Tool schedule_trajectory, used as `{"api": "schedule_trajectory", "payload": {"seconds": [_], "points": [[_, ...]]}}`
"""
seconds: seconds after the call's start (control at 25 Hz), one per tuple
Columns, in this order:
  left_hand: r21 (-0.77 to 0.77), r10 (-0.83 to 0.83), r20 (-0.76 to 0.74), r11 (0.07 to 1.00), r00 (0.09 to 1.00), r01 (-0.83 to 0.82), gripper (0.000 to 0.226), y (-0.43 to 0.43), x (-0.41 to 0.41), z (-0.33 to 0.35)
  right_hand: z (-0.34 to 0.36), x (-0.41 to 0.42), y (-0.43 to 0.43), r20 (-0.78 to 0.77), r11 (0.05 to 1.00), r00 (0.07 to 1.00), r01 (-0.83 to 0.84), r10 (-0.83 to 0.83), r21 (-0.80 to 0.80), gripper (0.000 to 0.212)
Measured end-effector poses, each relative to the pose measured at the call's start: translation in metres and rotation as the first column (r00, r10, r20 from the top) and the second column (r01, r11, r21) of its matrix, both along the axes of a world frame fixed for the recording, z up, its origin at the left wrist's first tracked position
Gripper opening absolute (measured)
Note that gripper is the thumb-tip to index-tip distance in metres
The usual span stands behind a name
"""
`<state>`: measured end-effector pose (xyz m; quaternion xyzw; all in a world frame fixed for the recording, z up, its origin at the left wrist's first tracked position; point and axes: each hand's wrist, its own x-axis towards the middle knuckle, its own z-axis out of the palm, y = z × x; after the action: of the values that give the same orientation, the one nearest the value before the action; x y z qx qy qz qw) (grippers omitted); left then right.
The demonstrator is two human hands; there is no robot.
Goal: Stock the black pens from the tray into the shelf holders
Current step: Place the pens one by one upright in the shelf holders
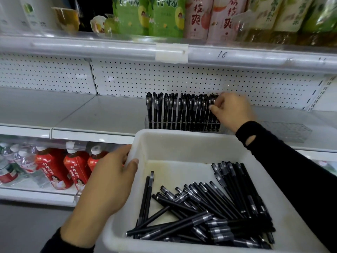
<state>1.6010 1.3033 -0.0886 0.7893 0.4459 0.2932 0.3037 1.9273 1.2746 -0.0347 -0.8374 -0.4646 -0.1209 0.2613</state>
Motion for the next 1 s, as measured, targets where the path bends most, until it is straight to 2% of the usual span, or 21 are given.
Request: {"api": "schedule_trajectory", "payload": {"seconds": [0.08, 0.16, 0.24, 0.28, 0.36, 0.48, 0.56, 0.72, 0.8, 0.88, 1.0], "points": [[-0.001, -0.007, -0.002, 1.0, 1.0, 0.007, 0.027, 0.0, 0.0, 0.0, -0.001, -0.015, -0.024, -0.037, 0.972, 0.998, -0.052, 0.045, -0.231, 0.028], [0.002, -0.011, -0.004, 1.0, 1.0, 0.011, 0.027, -0.001, 0.001, 0.0, 0.002, -0.032, -0.045, -0.034, 0.917, 0.998, -0.068, 0.059, -0.392, 0.023], [0.011, -0.005, -0.004, 1.0, 1.0, 0.005, 0.026, -0.003, 0.002, 0.001, 0.014, -0.048, -0.059, 0.036, 0.924, 0.994, -0.084, 0.105, -0.372, 0.017], [0.017, -0.001, -0.005, 1.0, 1.0, 0.001, 0.026, -0.003, 0.003, 0.001, 0.02, -0.057, -0.065, 0.015, 0.922, 0.992, -0.114, 0.128, -0.371, 0.017], [0.028, -0.002, -0.006, 1.0, 1.0, 0.002, 0.027, -0.005, 0.003, 0.001, 0.018, -0.073, -0.073, -0.016, 0.834, 0.986, -0.146, 0.163, -0.532, 0.024], [0.027, -0.01, -0.004, 1.0, 1.0, 0.01, 0.029, -0.006, 0.002, 0.001, -0.013, -0.08, -0.076, 0.039, 0.621, 0.983, -0.083, 0.181, -0.78, 0.03], [0.037, -0.012, -0.008, 0.999, 1.0, 0.012, 0.028, -0.006, 0.002, 0.002, -0.025, -0.078, -0.075, 0.026, 0.551, 0.983, -0.081, 0.184, -0.831, 0.02], [0.035, -0.007, -0.006, 0.999, 1.0, 0.007, 0.029, -0.006, 0.001, 0.002, -0.032, -0.078, -0.075, 0.018, 0.482, 0.978, -0.087, 0.21, -0.872, 0.027], [0.033, -0.006, 0.0, 0.999, 1.0, 0.006, 0.03, -0.007, 0.001, 0.002, -0.032, -0.078, -0.075, -0.016, 0.508, 0.983, -0.108, 0.182, -0.854, 0.026], [0.028, -0.005, 0.003, 1.0, 1.0, 0.005, 0.03, -0.009, 0.001, 0.002, -0.021, -0.073, -0.076, -0.098, 0.597, 0.988, -0.149, 0.117, -0.788, 0.026], [0.028, -0.007, -0.006, 1.0, 1.0, 0.008, 0.031, -0.008, 0.001, 0.002, 0.006, -0.062, -0.077, -0.395, 0.797, 0.918, -0.269, 0.041, -0.541, 0.024]]}}
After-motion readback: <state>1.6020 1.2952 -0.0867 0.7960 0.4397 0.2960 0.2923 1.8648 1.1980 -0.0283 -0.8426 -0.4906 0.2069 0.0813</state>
